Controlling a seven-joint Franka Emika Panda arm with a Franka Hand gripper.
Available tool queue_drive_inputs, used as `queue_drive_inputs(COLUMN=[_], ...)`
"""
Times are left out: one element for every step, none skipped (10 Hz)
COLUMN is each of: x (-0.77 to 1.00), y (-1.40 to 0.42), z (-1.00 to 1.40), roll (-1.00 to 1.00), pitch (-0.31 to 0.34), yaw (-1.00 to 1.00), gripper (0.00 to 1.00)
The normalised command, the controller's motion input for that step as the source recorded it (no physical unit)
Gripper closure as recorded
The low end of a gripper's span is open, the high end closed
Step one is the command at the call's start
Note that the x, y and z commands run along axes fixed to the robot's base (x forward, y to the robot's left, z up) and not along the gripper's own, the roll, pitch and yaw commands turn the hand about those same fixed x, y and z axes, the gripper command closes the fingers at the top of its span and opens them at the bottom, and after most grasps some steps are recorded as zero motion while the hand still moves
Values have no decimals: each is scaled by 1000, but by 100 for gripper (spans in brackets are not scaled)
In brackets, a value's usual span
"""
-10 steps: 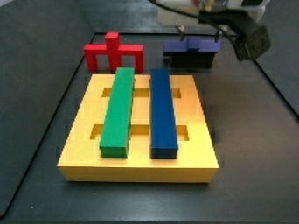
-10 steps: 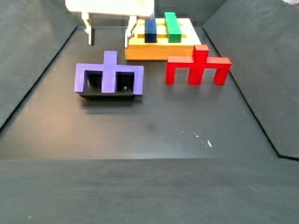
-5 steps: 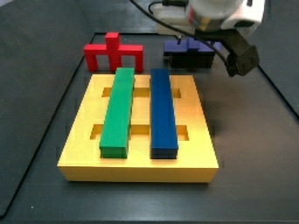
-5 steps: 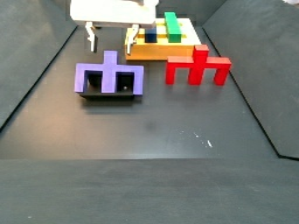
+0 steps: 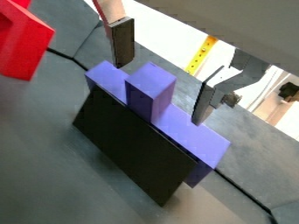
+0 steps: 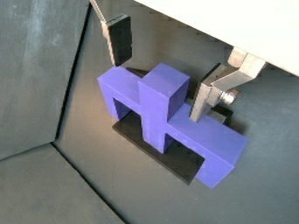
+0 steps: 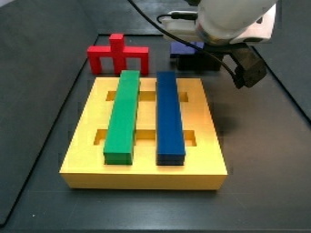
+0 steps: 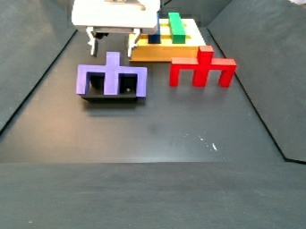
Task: Pick up the purple object. Move up. Place the purple object on the fixture. Regrasp the purple object. Move to above the board. Insert the purple object.
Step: Regrasp the purple object.
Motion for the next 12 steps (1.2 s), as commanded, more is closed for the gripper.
queue_drive_inputs(x=[57,0,0,-77,-143,-100,0,6,86,0,0,0], y=[189,126,160,106,91,0,0,0,0,0,0,0], z=[-126,-200,-63,-126,-51,-20,-54,-23,0,0,0,0], roll=[60,117,37,0,0,0,0,0,0,0,0,-6], pitch=[0,0,0,-60,-54,-71,-51,0,0,0,-9,-23], yaw=[0,0,0,0,0,3,100,191,294,214,66,0], gripper=[0,0,0,0,0,0,0,0,0,0,0,0])
